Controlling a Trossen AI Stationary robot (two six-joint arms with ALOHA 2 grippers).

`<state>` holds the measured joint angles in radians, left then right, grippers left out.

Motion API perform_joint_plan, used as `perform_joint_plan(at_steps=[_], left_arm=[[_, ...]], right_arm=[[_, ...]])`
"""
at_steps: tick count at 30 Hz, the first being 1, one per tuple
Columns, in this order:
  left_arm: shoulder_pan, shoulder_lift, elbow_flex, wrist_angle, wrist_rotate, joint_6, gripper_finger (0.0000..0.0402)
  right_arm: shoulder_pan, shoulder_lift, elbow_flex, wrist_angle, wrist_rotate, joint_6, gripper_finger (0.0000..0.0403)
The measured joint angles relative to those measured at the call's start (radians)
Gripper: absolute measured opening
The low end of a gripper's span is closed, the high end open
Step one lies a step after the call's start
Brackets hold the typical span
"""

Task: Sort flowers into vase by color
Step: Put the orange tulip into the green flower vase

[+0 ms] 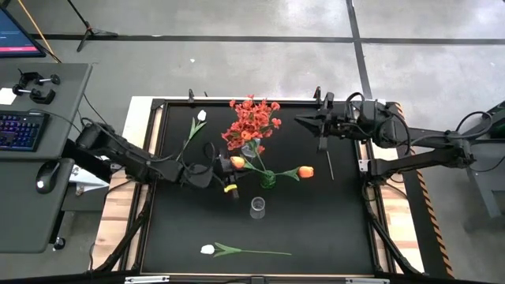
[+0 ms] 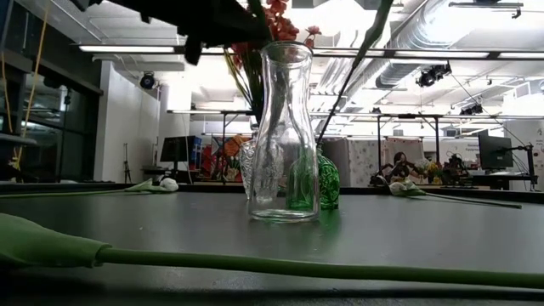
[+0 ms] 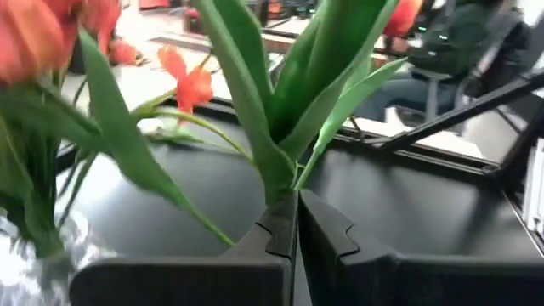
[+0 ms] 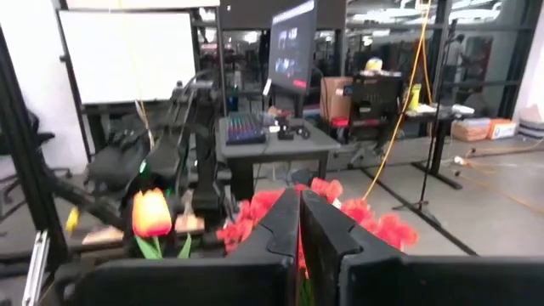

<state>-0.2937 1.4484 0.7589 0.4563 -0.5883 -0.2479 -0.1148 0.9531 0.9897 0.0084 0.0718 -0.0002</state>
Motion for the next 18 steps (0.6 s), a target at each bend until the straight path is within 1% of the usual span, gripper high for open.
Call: perform_joint_plan(at_steps=[2, 7, 14, 18], left_arm=[[0.030, -0.015, 0.000, 0.000, 0.066, 0.041, 0.0000], [0.102, -0.027, 0.000, 0.020, 0.211, 0.069, 0.0000], [0.174, -0.027, 0.000, 0.022, 0.322, 0.078, 0.0000], [0.182, -0.042, 0.000, -0.003, 0.384, 0.075, 0.0000]], right_arm=[[0.006, 0.000, 0.000, -0.020, 0.000, 0.003, 0.0001], [0.020, 0.000, 0.000, -0.027, 0.000, 0.002, 0.0001], [0.020, 0.000, 0.000, -0.027, 0.000, 0.024, 0.0000], [0.020, 0.000, 0.000, -0.027, 0.000, 0.022, 0.0000]])
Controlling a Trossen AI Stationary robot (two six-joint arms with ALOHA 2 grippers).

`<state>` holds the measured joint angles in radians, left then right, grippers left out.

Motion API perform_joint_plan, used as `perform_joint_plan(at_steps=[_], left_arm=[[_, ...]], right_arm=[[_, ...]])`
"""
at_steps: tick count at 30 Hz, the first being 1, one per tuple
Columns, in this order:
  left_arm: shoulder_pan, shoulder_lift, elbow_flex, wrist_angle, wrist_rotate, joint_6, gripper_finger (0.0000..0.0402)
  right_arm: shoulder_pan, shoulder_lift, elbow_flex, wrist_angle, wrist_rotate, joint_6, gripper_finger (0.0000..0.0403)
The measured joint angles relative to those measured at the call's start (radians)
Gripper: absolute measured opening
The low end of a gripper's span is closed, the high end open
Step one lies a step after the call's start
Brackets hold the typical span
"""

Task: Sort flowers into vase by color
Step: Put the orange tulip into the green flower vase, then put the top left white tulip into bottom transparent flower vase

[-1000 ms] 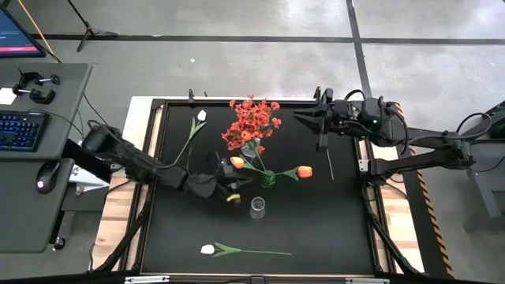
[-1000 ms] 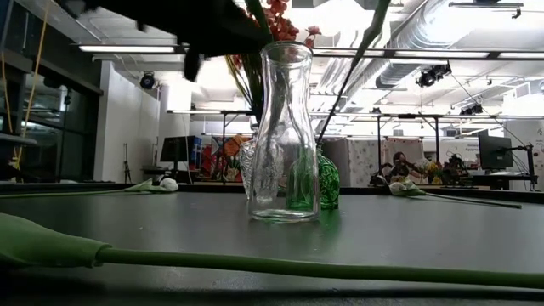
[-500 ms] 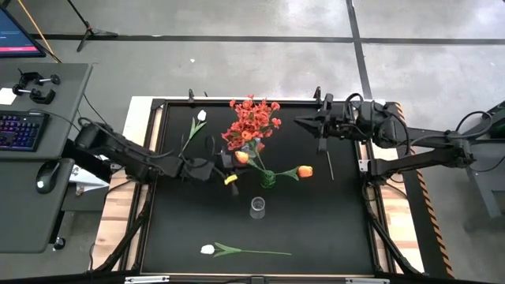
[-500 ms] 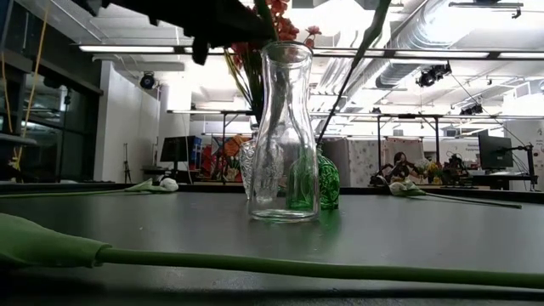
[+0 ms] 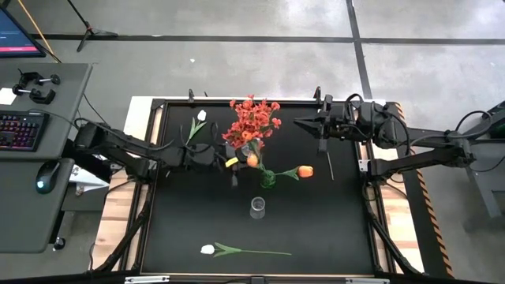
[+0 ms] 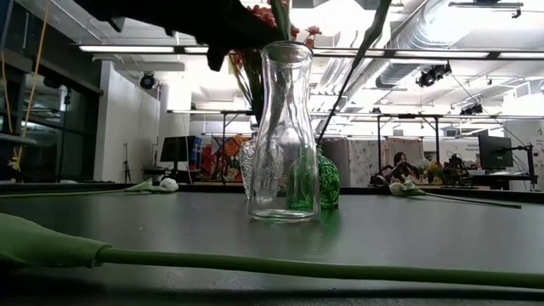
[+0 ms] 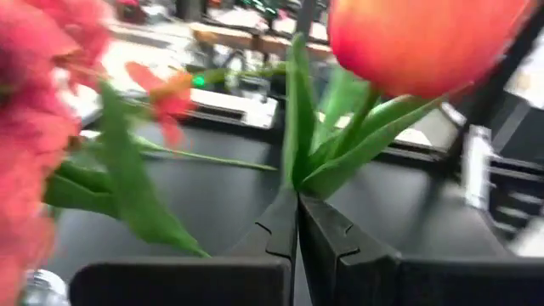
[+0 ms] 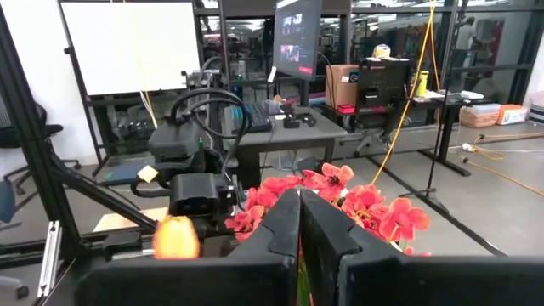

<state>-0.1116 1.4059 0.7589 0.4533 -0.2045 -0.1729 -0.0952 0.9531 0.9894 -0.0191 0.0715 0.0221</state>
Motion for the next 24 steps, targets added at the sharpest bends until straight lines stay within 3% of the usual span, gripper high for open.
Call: perform_joint_plan(at_steps=[3, 6, 11, 14, 16, 19, 24], left_arm=[[-0.023, -0.065, 0.000, -0.101, 0.055, -0.034, 0.0000], [-0.063, -0.164, 0.000, -0.325, 0.047, -0.067, 0.0000], [-0.128, -0.365, 0.000, -0.687, -0.136, -0.215, 0.0000], [-0.136, -0.461, 0.000, -0.867, -0.266, -0.379, 0.0000], [-0.095, -0.506, 0.000, -0.972, -0.280, -0.511, 0.0000], [0.034, -0.524, 0.000, -1.154, -0.208, -0.637, 0.0000], [0.340, -0.439, 0.000, -1.424, -0.055, -0.603, 0.0000]], right_arm=[[0.000, -0.003, 0.000, 0.000, 0.000, -0.002, 0.0000], [0.000, -0.010, -0.001, 0.000, 0.000, -0.012, 0.0000], [-0.002, -0.020, -0.001, 0.000, 0.000, -0.027, 0.0000], [-0.002, -0.021, -0.001, 0.000, 0.000, -0.023, 0.0000], [-0.002, -0.021, -0.001, 0.000, 0.000, -0.023, 0.0000], [-0.002, -0.021, -0.001, 0.000, 0.000, -0.023, 0.0000], [-0.002, -0.021, -0.001, -0.007, 0.000, -0.022, 0.0000]])
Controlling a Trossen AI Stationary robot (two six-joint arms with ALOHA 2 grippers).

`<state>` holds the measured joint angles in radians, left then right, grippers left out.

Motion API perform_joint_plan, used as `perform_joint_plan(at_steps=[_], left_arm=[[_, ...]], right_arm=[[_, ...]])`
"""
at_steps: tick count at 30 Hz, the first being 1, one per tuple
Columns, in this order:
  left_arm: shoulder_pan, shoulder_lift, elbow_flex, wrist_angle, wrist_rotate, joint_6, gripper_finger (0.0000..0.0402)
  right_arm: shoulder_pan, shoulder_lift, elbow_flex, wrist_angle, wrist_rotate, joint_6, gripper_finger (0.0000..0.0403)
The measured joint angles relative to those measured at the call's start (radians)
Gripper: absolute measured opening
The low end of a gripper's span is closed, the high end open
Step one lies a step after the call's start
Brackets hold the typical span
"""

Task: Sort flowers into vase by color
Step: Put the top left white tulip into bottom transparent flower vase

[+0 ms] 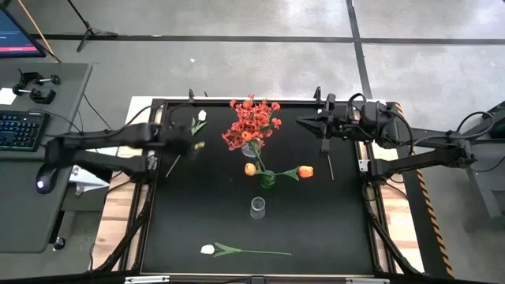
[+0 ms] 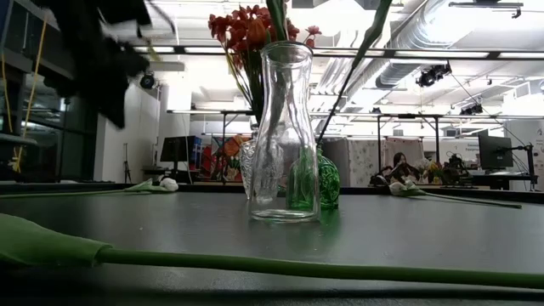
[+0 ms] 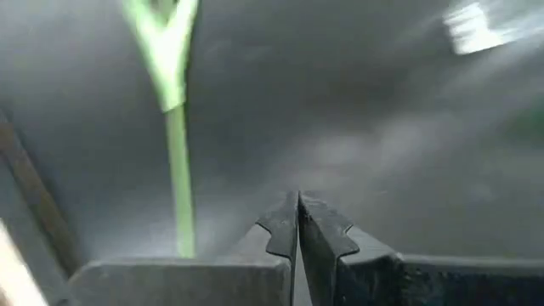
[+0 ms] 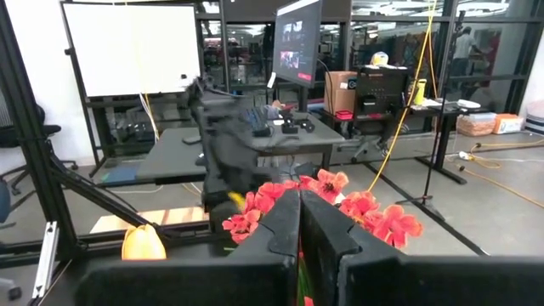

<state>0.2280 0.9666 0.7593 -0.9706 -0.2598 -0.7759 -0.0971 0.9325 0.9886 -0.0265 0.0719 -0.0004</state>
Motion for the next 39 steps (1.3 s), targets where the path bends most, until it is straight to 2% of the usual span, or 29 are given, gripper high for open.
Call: perform_joint_plan(at_steps=[4, 9, 13, 17, 29, 34, 39], left_arm=[[0.210, 0.115, 0.000, 0.014, 0.140, 0.156, 0.0000], [0.365, 0.273, 0.000, 0.057, 0.147, 0.346, 0.0001], [0.446, 0.393, 0.000, 0.056, 0.146, 0.417, 0.0014], [0.481, 0.452, 0.000, 0.094, 0.142, 0.456, 0.0046], [0.534, 0.490, 0.000, 0.232, 0.119, 0.493, 0.0164], [0.568, 0.555, 0.000, 0.263, 0.138, 0.523, 0.0174], [0.584, 0.597, 0.004, 0.286, 0.160, 0.536, 0.0158]], right_arm=[[0.000, 0.003, 0.000, -0.013, 0.002, 0.000, 0.0000], [0.000, 0.004, 0.000, -0.046, 0.002, 0.027, 0.0000], [0.000, 0.004, 0.000, -0.067, 0.002, 0.047, 0.0000], [0.000, 0.004, 0.000, -0.068, 0.002, 0.051, 0.0000], [0.000, 0.004, 0.000, -0.069, 0.001, 0.052, 0.0000], [0.000, 0.004, 0.000, -0.072, 0.001, 0.057, 0.0000], [0.000, 0.004, 0.000, -0.088, 0.001, 0.107, 0.0000]])
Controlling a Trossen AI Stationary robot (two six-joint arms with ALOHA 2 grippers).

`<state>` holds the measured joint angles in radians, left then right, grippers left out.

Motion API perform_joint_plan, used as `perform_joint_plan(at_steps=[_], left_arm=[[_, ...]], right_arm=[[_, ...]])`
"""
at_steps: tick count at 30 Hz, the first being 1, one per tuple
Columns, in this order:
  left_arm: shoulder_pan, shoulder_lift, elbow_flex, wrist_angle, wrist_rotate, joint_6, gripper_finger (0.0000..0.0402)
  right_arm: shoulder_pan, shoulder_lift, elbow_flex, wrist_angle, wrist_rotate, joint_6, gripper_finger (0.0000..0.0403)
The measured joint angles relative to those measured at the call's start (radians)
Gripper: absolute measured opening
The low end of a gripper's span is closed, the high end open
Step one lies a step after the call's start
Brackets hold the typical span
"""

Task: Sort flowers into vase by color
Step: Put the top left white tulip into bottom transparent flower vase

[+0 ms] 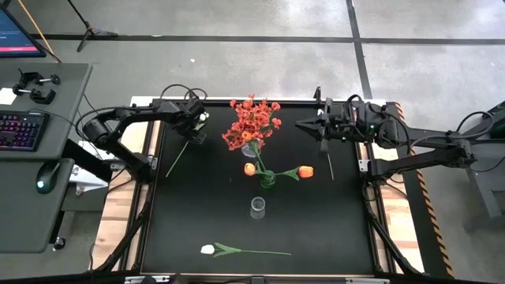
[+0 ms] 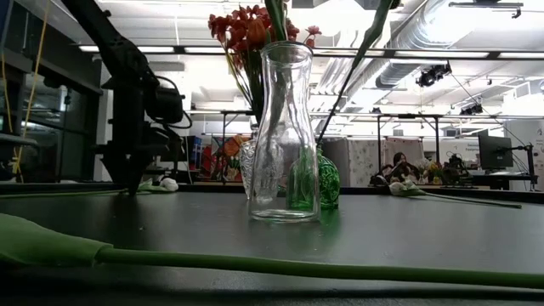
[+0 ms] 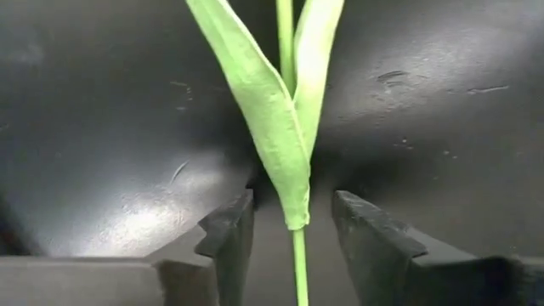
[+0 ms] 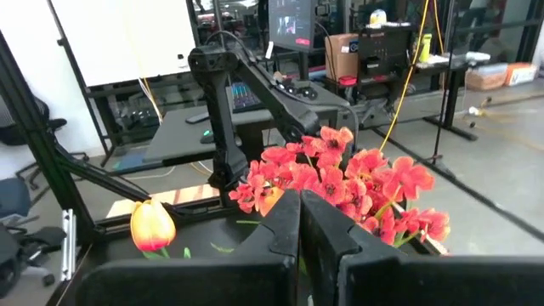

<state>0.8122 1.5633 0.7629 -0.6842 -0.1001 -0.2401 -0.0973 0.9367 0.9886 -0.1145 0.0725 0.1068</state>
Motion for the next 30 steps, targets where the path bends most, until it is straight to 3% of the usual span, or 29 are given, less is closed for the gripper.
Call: perform_joint_plan(at_steps=[3, 8, 14, 22, 30], left_arm=[[0.000, 0.000, -0.001, 0.014, 0.004, 0.017, 0.0119], [0.007, -0.008, -0.002, 0.027, -0.001, 0.037, 0.0015], [0.011, -0.149, -0.007, 0.011, -0.047, 0.013, 0.0004], [0.007, -0.533, -0.006, 0.024, -0.079, -0.148, 0.0001], [-0.177, -0.915, -0.005, 0.229, -0.083, -0.346, 0.0001]], right_arm=[[0.000, 0.000, 0.000, -0.013, 0.000, 0.003, 0.0000], [0.000, 0.000, 0.000, -0.018, 0.000, 0.027, 0.0000], [0.007, 0.000, 0.000, -0.018, -0.001, 0.003, 0.0000], [0.007, 0.000, 0.000, -0.018, -0.001, -0.036, 0.0000], [0.007, 0.000, 0.000, -0.018, -0.001, -0.055, 0.0000]])
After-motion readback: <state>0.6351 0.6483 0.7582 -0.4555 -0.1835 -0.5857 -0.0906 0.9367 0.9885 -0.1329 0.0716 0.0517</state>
